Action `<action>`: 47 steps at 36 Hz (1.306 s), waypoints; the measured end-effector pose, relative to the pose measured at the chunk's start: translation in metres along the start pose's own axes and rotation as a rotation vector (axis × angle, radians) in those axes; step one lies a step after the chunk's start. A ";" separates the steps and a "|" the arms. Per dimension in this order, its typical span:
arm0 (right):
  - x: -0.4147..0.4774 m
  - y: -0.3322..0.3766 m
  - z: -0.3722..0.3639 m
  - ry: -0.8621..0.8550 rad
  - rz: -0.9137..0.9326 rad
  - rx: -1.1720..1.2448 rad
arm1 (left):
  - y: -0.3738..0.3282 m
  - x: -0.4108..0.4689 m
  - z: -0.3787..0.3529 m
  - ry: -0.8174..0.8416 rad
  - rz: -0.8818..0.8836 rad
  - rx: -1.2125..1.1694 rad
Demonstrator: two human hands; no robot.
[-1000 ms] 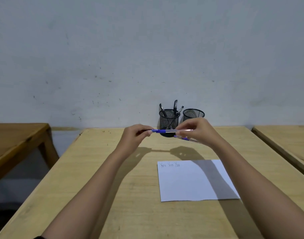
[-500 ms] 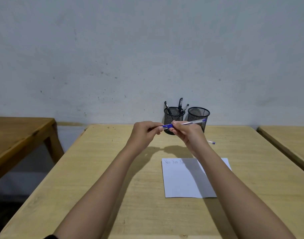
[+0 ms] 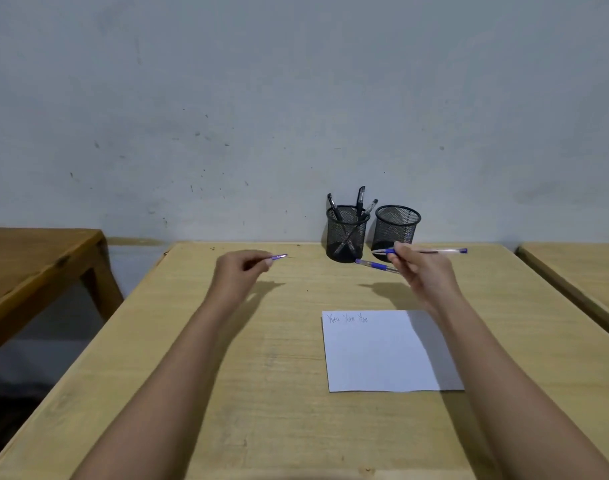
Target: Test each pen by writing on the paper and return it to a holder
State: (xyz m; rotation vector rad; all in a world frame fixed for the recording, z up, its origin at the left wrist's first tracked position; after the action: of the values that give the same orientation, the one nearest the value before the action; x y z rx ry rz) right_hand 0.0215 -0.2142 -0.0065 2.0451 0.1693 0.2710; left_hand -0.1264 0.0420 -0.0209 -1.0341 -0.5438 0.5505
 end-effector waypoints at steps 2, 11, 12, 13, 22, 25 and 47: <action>-0.003 -0.010 -0.007 0.054 0.030 -0.072 | 0.003 -0.008 -0.022 0.046 0.039 -0.047; -0.006 -0.015 0.004 0.003 0.075 -0.240 | 0.025 -0.013 -0.049 0.097 0.010 0.123; -0.006 -0.016 0.005 -0.003 0.067 -0.227 | 0.025 -0.013 -0.050 0.100 0.004 0.142; -0.005 -0.017 0.006 -0.007 0.061 -0.206 | 0.026 -0.012 -0.051 0.105 -0.006 0.157; -0.001 -0.025 0.008 0.002 0.027 -0.136 | 0.029 -0.006 -0.054 0.111 -0.062 0.255; -0.001 -0.025 0.007 0.014 0.020 -0.116 | 0.028 -0.006 -0.053 0.132 -0.067 0.252; -0.038 -0.023 0.004 0.108 0.081 -0.420 | 0.000 -0.084 -0.092 0.499 -0.262 0.545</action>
State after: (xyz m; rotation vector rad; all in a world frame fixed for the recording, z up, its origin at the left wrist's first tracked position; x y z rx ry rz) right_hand -0.0145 -0.2161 -0.0328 1.6234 0.0866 0.4295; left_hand -0.1285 -0.0716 -0.0714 -0.5335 -0.0679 0.1731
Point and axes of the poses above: each hand's wrist, its own x-axis towards the middle knuckle, its own z-axis out of the back of the hand, y = z × x, the point moved 2 cm from there along x, towards the middle knuckle, and after that the axes turned 11 degrees about z, right-handed, at the moved point
